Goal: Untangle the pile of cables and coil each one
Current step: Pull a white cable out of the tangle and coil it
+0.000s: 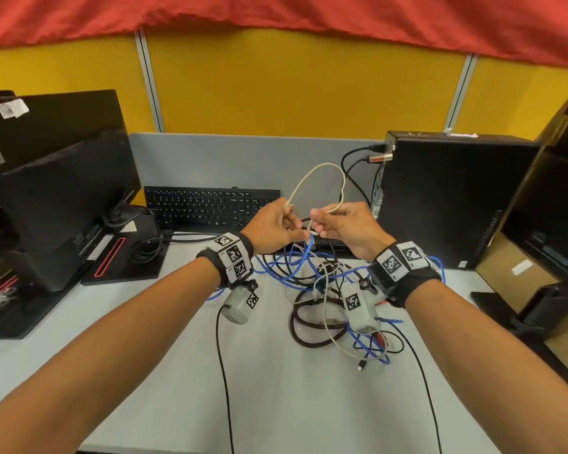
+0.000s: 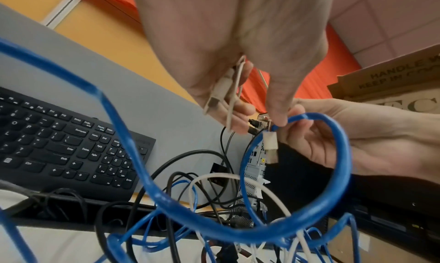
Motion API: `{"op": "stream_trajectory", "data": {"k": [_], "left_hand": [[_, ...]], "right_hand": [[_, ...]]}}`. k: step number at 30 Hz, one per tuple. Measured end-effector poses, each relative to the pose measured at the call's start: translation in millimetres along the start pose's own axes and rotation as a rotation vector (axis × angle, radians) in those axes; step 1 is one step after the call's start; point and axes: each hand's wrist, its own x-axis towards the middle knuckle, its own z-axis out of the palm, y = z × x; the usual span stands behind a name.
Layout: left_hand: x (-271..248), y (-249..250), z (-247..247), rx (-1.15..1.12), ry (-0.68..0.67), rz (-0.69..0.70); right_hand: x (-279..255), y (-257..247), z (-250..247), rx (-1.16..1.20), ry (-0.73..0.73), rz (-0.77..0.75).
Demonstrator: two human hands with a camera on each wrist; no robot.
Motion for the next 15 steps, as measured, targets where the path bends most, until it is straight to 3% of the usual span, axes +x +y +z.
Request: {"op": "stream_trajectory", "data": {"k": [7,12,15], "left_hand": [[-2.8,-5.2,9.2,0.075,-0.061,0.0],[3.0,-2.7,-3.4,-0.029,-0.067,-0.093],[5.3,1.0,-20.0,-0.206,-0.055,-0.196]], "right_hand": [[-1.4,-1.3,10.1,0.131,-0.039,0.046],[4.4,-5.9,-2.5,-0.208,0.033,0.033],[5.2,-2.4,-15.4,-0.327,0.088,0.066]]}}
